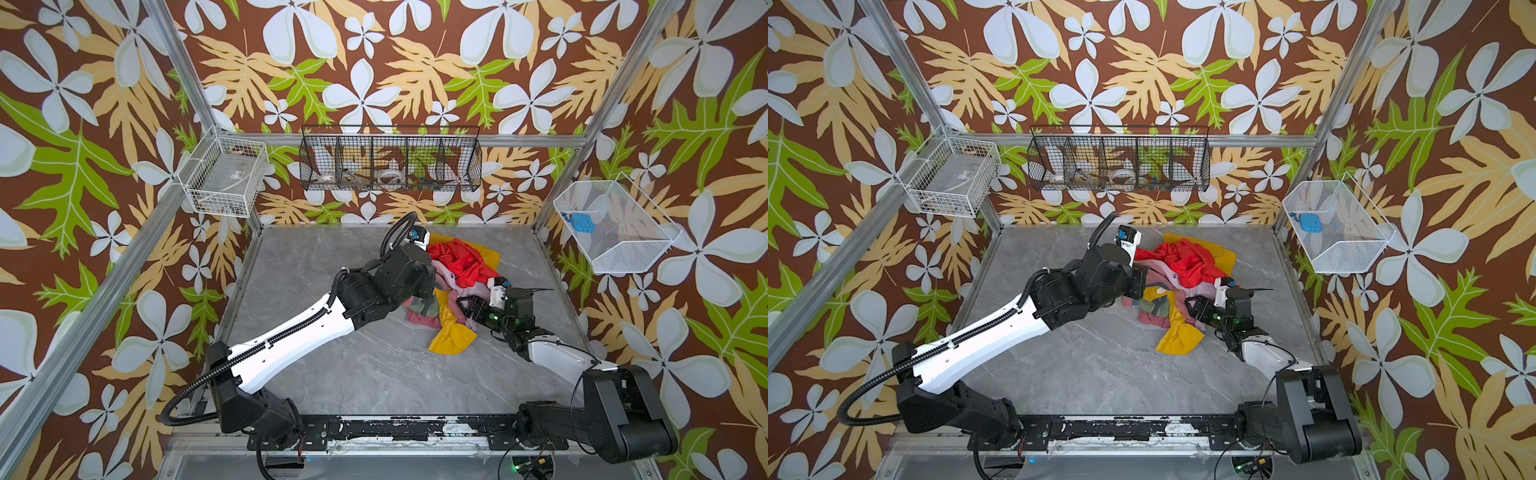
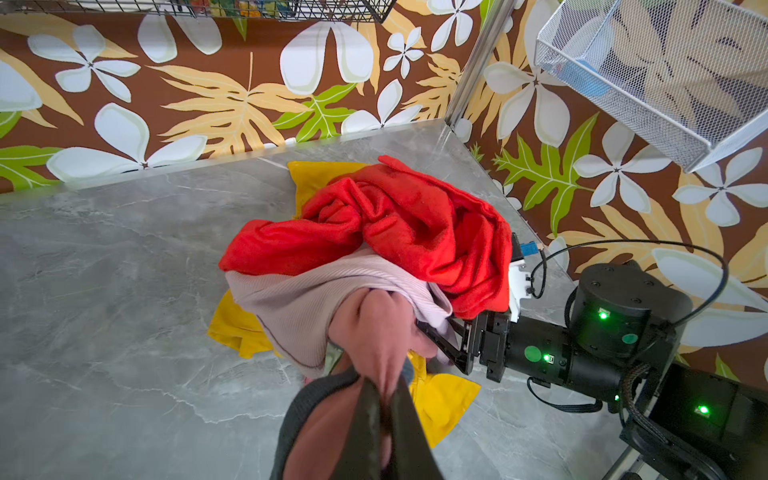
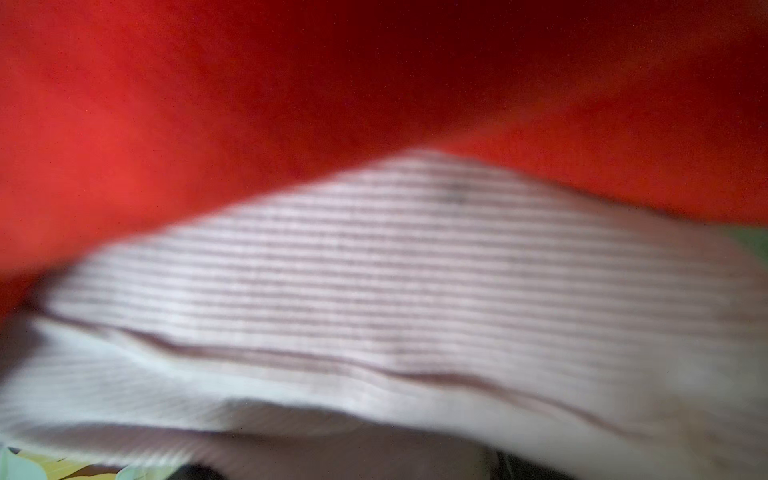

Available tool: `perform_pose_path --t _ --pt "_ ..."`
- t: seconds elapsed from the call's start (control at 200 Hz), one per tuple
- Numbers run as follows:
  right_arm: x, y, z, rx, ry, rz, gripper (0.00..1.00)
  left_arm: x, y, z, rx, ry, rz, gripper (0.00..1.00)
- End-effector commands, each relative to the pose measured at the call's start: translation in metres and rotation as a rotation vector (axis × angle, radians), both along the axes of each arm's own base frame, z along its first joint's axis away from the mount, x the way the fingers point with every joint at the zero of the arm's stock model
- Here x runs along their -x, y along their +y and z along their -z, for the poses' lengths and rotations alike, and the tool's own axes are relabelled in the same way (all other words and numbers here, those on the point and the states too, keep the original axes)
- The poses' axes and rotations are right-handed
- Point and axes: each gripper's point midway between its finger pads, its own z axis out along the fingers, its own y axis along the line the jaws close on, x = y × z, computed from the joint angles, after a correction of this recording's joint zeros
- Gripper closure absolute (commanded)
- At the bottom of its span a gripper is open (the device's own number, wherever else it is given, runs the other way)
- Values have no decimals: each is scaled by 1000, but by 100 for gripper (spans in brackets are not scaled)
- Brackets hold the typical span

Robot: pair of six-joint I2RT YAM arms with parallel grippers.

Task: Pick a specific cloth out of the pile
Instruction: 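Lift the pink shirt up out of the pile with the left gripper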

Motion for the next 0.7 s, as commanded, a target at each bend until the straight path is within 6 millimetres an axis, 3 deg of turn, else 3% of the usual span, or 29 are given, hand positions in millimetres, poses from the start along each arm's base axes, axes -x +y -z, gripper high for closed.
perform_pose_path --t 0.0,0.385,0.696 --pt "-3 -6 1 31 -11 22 19 -4 9 -19 11 -38 -29 100" --pt "-5 -5 -2 58 -19 2 12 1 37 -72 62 -116 -87 100" --pt "-3 -6 -2 73 -21 -9 3 3 51 -99 95 -165 -122 100"
